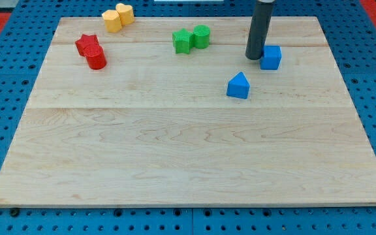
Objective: Push the blue triangle to its right
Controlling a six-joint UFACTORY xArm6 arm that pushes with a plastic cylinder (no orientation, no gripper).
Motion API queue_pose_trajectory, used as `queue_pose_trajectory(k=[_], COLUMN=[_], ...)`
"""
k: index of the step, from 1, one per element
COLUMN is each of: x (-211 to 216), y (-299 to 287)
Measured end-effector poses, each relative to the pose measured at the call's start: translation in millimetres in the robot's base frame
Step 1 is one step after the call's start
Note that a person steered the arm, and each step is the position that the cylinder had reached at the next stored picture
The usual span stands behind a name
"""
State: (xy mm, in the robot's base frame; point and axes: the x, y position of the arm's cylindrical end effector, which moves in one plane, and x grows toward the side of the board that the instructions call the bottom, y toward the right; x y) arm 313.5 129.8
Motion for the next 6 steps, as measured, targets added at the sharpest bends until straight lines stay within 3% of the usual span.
queue_pose_trajectory(k=[2, 3, 4, 5, 6], x=[48.1, 84.8, 125.2, 149.8, 126.0], y=[4.2, -26.5, -13.4, -75.9, -128.1])
